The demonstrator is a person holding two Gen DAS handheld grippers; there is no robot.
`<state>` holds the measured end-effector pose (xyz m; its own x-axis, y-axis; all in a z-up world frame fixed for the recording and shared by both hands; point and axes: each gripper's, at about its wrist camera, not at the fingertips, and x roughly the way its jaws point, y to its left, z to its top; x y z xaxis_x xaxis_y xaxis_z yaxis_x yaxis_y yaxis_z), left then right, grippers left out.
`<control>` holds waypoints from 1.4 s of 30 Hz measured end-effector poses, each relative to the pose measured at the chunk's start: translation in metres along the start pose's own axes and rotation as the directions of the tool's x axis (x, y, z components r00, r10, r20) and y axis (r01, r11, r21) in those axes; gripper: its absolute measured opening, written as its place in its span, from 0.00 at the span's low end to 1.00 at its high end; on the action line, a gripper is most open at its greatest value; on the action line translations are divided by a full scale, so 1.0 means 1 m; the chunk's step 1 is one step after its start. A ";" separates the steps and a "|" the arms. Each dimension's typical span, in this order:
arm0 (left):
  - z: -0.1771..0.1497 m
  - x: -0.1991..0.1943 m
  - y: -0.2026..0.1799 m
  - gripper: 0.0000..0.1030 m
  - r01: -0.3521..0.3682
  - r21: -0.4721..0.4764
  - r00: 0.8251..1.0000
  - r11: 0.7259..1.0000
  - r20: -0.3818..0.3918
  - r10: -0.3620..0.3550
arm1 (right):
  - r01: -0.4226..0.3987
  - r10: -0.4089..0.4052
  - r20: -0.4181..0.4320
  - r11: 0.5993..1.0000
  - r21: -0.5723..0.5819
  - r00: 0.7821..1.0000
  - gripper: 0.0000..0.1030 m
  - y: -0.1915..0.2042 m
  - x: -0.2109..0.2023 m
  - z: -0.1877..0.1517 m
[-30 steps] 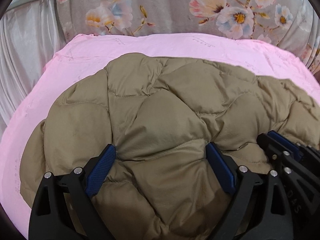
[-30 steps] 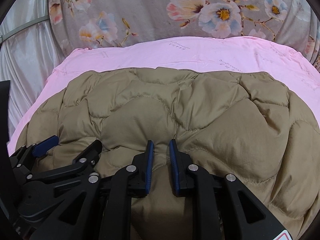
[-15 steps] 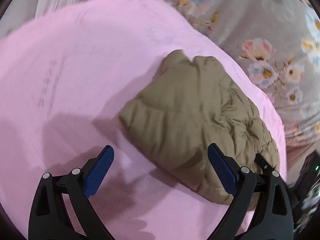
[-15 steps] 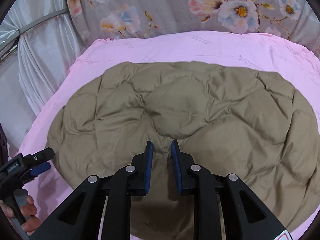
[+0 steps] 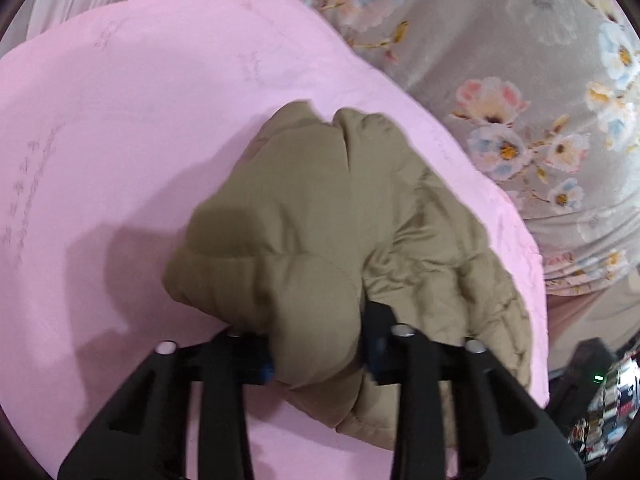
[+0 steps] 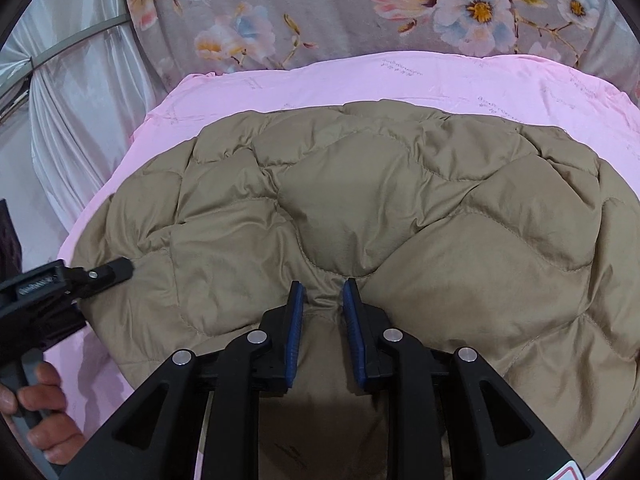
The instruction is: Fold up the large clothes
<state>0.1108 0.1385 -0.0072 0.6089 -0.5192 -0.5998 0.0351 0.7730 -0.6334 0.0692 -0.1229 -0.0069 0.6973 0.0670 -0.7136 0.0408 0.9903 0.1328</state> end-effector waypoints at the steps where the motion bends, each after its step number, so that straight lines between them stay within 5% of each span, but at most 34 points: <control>1: 0.003 -0.008 -0.005 0.20 0.017 0.016 1.000 1.000 0.009 -0.018 | -0.009 0.009 -0.006 1.000 0.004 1.000 0.24 0.001 0.001 0.001; 9: 0.012 -0.086 -0.113 0.15 0.044 0.329 0.983 0.943 0.153 -0.099 | -0.164 0.165 -0.080 0.986 0.019 0.983 0.24 0.035 0.019 0.018; 13: 0.015 -0.092 -0.144 0.15 0.019 0.392 0.979 0.920 0.179 -0.097 | -0.203 0.204 -0.086 0.979 0.022 0.975 0.21 0.032 -0.007 0.029; 17: 0.022 -0.093 -0.145 0.14 0.024 0.395 0.981 0.918 0.169 -0.099 | -0.168 0.172 -0.115 0.985 0.043 0.978 0.21 -0.002 -0.041 0.013; 21: 0.017 -0.090 -0.155 0.14 0.035 0.406 0.981 0.913 0.159 -0.109 | -0.192 0.205 -0.164 0.977 0.091 0.965 0.22 -0.013 -0.033 -0.011; 29: -0.031 -0.079 -0.228 0.14 0.086 0.566 0.984 0.820 0.082 -0.160 | -0.225 0.241 -0.101 0.963 0.148 0.965 0.21 -0.037 -0.052 -0.008; 36: -0.089 -0.042 -0.276 0.14 0.168 0.654 0.984 0.738 -0.071 -0.161 | -0.071 0.074 -0.007 0.973 0.219 0.997 0.22 -0.108 -0.123 -0.012; 42: -0.145 0.015 -0.287 0.14 0.181 0.698 0.980 0.693 -0.188 -0.067 | 0.032 -0.042 0.029 0.958 0.284 0.999 0.23 -0.148 -0.165 -0.014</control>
<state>-0.0049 -0.1436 0.0949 0.4453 -0.6293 -0.6370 0.6876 0.6960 -0.2069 -0.0617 -0.2788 0.0813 0.7152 0.0216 -0.6986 0.2647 0.9167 0.2993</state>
